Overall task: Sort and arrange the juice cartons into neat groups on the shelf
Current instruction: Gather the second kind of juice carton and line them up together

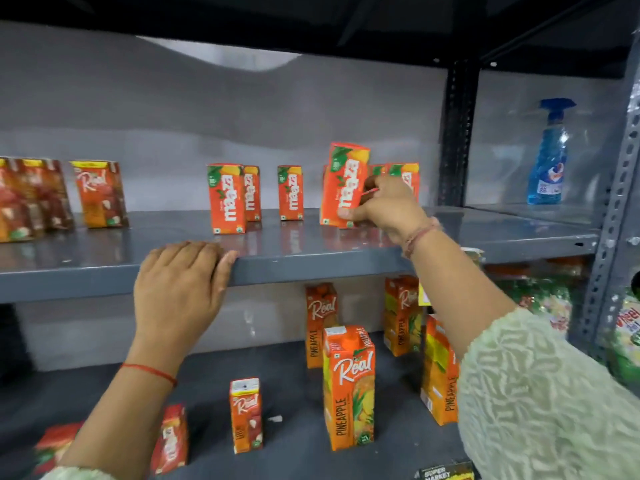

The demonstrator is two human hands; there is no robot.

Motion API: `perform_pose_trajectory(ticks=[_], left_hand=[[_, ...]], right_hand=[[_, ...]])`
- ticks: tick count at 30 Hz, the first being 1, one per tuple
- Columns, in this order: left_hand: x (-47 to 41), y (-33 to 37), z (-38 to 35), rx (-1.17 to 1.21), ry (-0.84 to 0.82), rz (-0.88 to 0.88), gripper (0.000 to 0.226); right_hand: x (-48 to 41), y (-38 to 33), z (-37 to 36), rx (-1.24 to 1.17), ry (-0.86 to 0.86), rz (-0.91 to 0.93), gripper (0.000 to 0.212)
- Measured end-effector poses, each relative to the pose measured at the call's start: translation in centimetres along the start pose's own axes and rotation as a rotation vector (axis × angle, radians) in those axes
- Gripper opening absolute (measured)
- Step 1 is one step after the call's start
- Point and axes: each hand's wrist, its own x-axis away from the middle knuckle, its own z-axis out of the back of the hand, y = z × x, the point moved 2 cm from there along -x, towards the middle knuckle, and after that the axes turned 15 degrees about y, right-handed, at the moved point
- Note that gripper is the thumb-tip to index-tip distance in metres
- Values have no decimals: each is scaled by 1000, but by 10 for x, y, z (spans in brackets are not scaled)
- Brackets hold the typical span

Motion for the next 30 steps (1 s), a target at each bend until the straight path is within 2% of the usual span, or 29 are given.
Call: perform_pose_trajectory(ticks=[3,6,8,16,22,30], left_hand=[[2,-21,4,-14,22,8,51],[3,-25,5,1,47,-13,60],[2,-24,5,10,56,-15,64],[1,-21,6,28,65,4,62],[1,-21,7,21,55,21,52],[1,-20,7,19,54,23,63]], right_hand=[[-6,-10,-42,134,-32,53,28],[-12,-17,-69,286,-82,88,43],[-14,-22,-78,350,-105,92,46],[-16,-21,-92,423,-170,101,48],[-13,-21,-96,442,-230,84,57],[-10,-21,-96,477,-240,94,57]])
